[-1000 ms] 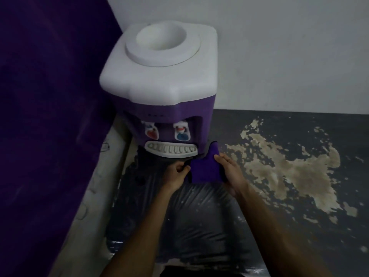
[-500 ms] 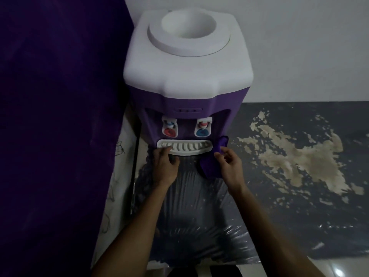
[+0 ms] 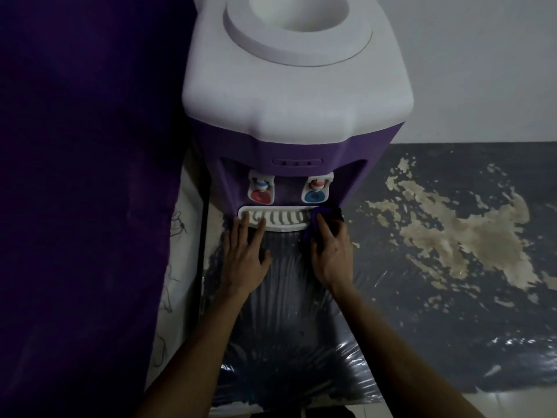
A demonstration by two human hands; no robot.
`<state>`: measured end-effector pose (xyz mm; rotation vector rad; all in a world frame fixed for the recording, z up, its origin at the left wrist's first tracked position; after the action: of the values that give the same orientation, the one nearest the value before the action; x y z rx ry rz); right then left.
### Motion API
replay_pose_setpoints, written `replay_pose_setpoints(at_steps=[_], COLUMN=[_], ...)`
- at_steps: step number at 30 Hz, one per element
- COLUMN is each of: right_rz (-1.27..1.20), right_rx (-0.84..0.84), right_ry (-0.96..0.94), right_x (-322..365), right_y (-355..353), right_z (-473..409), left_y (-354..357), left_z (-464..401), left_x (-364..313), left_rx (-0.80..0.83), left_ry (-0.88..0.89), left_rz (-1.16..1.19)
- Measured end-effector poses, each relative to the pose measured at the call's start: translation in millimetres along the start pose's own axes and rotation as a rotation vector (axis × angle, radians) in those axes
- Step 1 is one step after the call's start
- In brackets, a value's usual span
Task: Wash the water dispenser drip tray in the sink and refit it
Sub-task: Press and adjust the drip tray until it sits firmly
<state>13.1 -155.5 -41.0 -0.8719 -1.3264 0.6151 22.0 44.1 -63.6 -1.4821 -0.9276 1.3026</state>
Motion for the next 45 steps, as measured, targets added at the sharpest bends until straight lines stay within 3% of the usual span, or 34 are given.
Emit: replay_pose_setpoints(at_steps=[5, 11, 27, 35, 40, 45], right_rz=[0.228, 0.330, 0.270, 0.255, 0.291, 0.174], right_rx=[0.052, 0.096, 0.099, 0.100, 0.099, 0.112], right_ry=[0.008, -0.007, -0.052, -0.164, -0.085, -0.056], right_x=[9.6, 19.0, 11.3, -1.5, 10.9, 7.7], right_y=[9.8, 11.2, 10.4, 1.5, 6.4, 8.6], right_z=[0.3, -15.1, -15.5, -17.9, -25.8, -22.6], left_y=[4.1, 5.9, 6.2, 5.9, 5.1, 3.2], left_z=[1.4, 0.9, 1.1, -1.8, -0.1, -2.4], left_x=[3.6, 2.8, 4.3, 2.7, -0.7, -1.7], left_rx=[-0.007, -0.002, -0.018, -0.020, -0.023, -0.031], left_ry=[0.036, 0.034, 0.036, 0.024, 0.010, -0.010], left_rz=[-0.046, -0.059, -0.089, -0.124, -0.138, -0.123])
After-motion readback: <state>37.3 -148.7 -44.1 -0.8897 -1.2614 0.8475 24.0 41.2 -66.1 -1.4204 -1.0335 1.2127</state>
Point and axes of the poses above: each hand's wrist, its own z-axis away from the middle knuckle, its own y-axis out of the palm, x = y × z, the point moved 1 cm from there along -z, towards the middle knuckle
